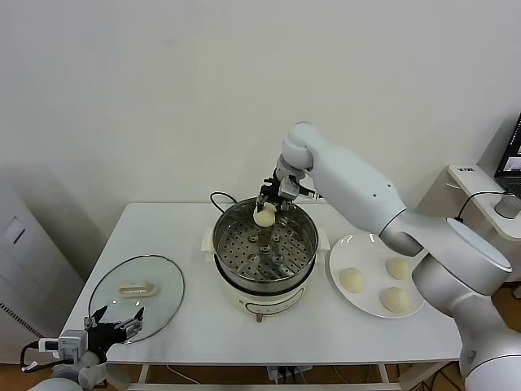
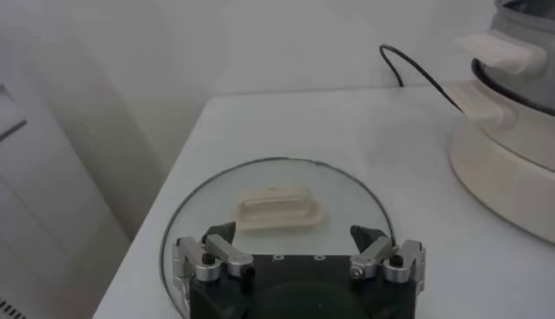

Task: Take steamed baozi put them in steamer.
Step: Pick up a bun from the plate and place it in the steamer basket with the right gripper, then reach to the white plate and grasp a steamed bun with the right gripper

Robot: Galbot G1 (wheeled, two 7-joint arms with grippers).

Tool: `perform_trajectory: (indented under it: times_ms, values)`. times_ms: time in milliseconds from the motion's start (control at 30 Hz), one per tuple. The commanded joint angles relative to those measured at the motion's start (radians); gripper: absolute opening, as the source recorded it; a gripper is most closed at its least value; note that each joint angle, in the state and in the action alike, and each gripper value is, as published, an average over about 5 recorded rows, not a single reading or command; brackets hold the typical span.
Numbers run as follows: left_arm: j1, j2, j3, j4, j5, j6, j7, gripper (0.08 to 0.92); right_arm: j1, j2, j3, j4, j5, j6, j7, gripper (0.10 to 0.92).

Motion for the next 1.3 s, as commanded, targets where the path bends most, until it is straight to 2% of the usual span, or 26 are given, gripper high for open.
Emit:
perform_trajectory:
  times_ms: [33,233,433,567,700,767,933,1133,1300]
  values:
    - [0.000,-0.001,0.000,0.000,0.000,0.000,0.000,0.823,-0.034,0.012,0.013,0.009,-0.061,0.049,0.008,0.480]
    - [0.000,-0.002,0.000,0.000,0.000,0.000,-0.001,0.823,-0.049,0.010,0.013,0.019,-0.072,0.049,0.007,0.503]
    - [0.001,-0.001,-0.002,-0.001,0.000,0.000,-0.001,0.823,-0.049,0.002,0.008,0.032,-0.059,0.049,0.011,0.652]
    - [0.002,-0.003,-0.003,-0.002,0.000,0.000,-0.001,0.823,-0.018,-0.016,-0.023,0.041,0.039,0.049,0.024,0.766]
    - [0.005,-0.006,-0.004,-0.005,-0.001,0.001,-0.002,0.823,0.086,-0.063,-0.098,0.060,0.211,0.030,0.005,0.817]
    - [0.005,-0.006,-0.005,-0.005,-0.001,0.001,-0.002,0.823,0.173,-0.108,-0.183,0.076,0.352,-0.031,-0.021,0.821]
    - [0.002,-0.008,-0.001,-0.006,-0.002,0.002,-0.001,0.823,0.351,-0.202,-0.378,0.063,0.637,-0.331,-0.096,0.823]
    - [-0.001,-0.011,0.002,-0.009,-0.002,0.003,-0.001,0.823,0.468,-0.296,-0.560,0.027,0.812,-0.601,-0.172,0.823]
    - [0.000,-0.016,0.000,-0.011,-0.002,0.002,-0.001,0.823,0.477,-0.376,-0.651,0.030,0.911,-0.732,-0.177,0.823]
